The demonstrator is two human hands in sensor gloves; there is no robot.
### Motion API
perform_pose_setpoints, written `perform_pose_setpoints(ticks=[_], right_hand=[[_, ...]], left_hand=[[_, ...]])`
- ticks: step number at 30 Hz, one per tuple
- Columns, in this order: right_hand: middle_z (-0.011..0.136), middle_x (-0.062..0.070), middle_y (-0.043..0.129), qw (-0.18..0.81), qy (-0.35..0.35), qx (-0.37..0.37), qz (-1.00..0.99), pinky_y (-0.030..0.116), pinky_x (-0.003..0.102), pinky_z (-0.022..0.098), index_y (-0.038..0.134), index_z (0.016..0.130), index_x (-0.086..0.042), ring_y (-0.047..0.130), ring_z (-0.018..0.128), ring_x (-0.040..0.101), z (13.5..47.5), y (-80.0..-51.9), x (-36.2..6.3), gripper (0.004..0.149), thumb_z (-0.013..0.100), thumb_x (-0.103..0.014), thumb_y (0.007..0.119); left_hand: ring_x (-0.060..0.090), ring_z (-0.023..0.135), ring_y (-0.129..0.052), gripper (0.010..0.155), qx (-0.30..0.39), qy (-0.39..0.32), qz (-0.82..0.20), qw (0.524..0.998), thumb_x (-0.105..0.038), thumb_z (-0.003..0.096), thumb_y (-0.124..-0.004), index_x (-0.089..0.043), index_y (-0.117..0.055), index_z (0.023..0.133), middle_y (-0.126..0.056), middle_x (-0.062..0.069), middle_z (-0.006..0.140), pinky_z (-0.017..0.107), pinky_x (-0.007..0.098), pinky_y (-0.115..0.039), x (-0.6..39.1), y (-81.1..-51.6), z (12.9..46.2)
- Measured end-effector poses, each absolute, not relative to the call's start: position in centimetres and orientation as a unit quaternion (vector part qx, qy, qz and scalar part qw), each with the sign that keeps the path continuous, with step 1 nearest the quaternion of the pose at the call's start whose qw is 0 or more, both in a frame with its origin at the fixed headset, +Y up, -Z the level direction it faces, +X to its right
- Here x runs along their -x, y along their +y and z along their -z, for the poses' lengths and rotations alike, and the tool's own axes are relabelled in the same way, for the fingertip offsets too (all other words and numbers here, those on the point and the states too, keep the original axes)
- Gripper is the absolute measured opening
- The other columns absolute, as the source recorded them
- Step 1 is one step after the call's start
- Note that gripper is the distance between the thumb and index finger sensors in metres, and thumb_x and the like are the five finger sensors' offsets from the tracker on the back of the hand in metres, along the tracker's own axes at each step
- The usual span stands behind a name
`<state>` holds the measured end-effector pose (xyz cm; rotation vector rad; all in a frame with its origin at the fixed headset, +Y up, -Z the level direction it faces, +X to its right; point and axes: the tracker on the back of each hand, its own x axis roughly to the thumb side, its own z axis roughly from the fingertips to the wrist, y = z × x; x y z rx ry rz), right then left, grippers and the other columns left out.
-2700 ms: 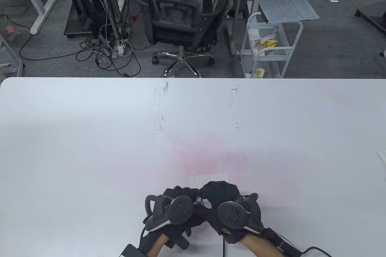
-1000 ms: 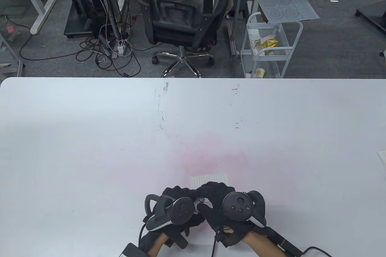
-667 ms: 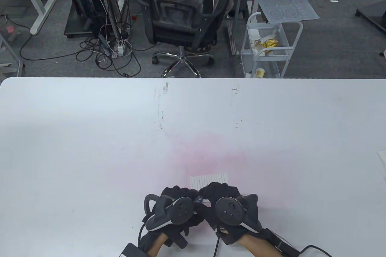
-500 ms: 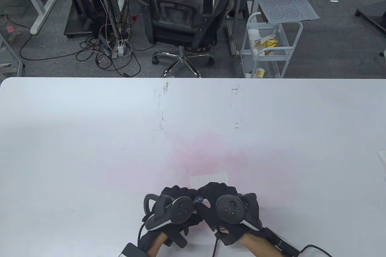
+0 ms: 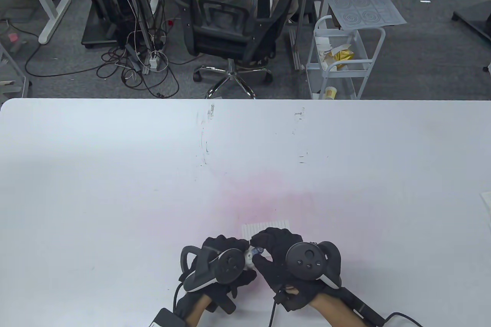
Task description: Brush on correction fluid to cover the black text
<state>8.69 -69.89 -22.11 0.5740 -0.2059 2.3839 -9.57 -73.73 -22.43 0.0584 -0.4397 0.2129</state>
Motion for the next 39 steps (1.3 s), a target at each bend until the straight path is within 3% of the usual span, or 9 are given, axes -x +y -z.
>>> perform_pose_setpoints(ticks=[14,23,39], right_hand=[[0.076,0.008,0.085,0.353,-0.103,-0.211,-0.906,0.073,0.057,0.052,0.084,0.076,-0.02,0.095,0.061,0.035,22.1,-69.0,-9.9,0.048,0.034,-0.044,0.086],[0.078,0.007,0.083,0.381,-0.158,-0.201,-0.889,0.072,0.056,0.053,0.082,0.078,-0.021,0.094,0.063,0.035,22.2,-68.7,-10.8,0.049,0.035,-0.044,0.085],[0.079,0.007,0.082,0.401,-0.173,-0.146,-0.888,0.072,0.057,0.054,0.081,0.079,-0.022,0.093,0.064,0.035,23.4,-69.2,-13.4,0.049,0.036,-0.044,0.085]], left_hand=[[0.023,0.056,-0.106,0.076,-0.019,-0.215,-0.09,0.972,-0.066,0.0179,-0.098,-0.023,-0.088,0.079,-0.104,0.005,0.069,0.057,0.047,-0.084,9.6,-73.9,22.6],[0.023,0.057,-0.105,0.076,-0.026,-0.195,-0.1,0.975,-0.066,0.0181,-0.098,-0.023,-0.088,0.08,-0.104,0.005,0.07,0.058,0.047,-0.083,10.6,-73.5,23.0],[0.023,0.058,-0.105,0.076,-0.043,-0.037,-0.154,0.987,-0.065,0.0196,-0.099,-0.023,-0.087,0.081,-0.103,0.005,0.072,0.058,0.047,-0.083,20.2,-73.7,25.4]])
